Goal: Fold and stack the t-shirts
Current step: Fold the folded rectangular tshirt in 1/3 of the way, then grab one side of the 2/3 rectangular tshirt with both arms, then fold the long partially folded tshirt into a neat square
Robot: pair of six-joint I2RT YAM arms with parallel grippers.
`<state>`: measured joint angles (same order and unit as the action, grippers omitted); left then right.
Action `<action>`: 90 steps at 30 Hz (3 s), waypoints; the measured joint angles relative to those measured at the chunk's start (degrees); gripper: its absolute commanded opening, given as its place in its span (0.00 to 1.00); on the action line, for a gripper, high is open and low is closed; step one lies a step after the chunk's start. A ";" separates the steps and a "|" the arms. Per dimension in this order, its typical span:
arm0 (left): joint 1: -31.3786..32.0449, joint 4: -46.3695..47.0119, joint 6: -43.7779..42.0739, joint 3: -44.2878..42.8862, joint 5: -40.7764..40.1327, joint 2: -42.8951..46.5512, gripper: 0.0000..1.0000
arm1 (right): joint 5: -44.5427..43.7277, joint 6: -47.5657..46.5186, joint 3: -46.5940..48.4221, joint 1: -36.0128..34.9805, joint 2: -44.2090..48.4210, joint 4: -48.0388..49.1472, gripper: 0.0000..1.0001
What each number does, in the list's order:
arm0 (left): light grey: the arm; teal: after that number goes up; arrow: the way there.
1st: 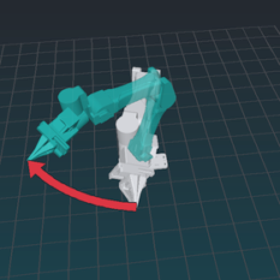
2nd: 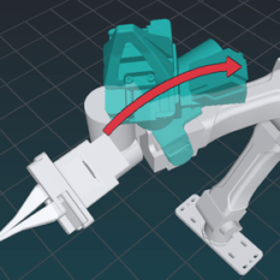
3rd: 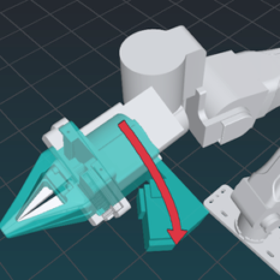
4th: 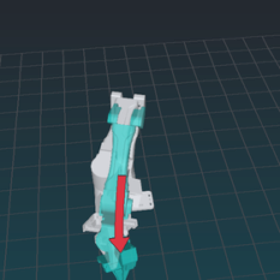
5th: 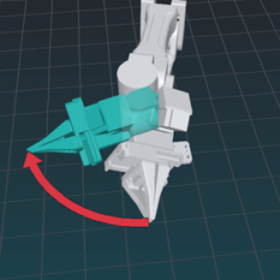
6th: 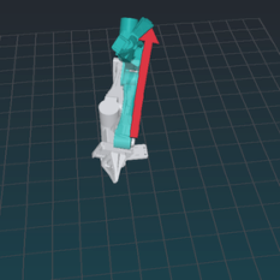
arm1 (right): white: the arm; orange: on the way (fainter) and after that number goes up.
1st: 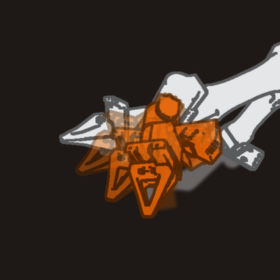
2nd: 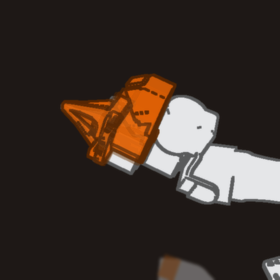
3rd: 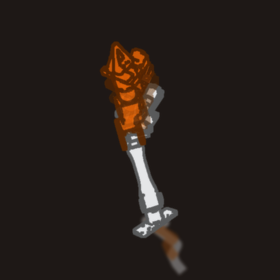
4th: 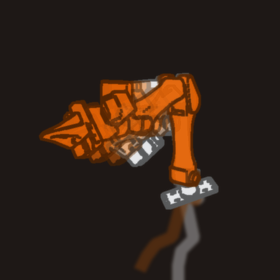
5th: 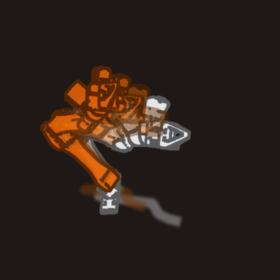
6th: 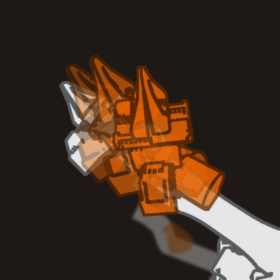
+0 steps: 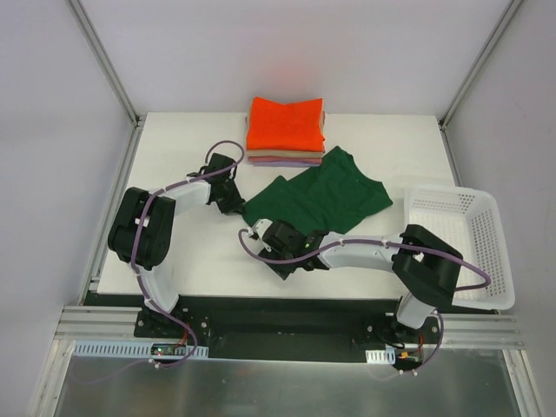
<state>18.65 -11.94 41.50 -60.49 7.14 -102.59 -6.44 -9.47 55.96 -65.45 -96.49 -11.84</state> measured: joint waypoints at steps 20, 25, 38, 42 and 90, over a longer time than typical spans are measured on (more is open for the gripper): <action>1.46 3.15 6.21 24.52 -0.15 21.84 0.00 | -0.39 4.15 -7.54 -5.66 7.13 -4.04 0.00; 3.48 2.34 10.99 36.33 0.90 36.89 0.00 | 6.34 5.81 -10.27 -9.01 13.88 -7.19 0.00; 3.67 -19.61 11.74 36.22 -3.63 71.76 0.00 | 19.85 13.97 -11.23 -13.94 22.49 0.76 0.00; 3.93 -23.04 9.66 29.03 -6.73 69.68 0.00 | 21.35 15.39 -11.23 -13.99 22.53 4.68 0.00; 14.16 -3.28 -0.39 -25.00 4.24 -7.15 0.00 | 6.73 27.71 -21.46 27.78 52.81 -15.08 0.03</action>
<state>32.82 -15.22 41.10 -85.49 11.38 -109.73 0.30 18.24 34.50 -37.67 -43.68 -26.92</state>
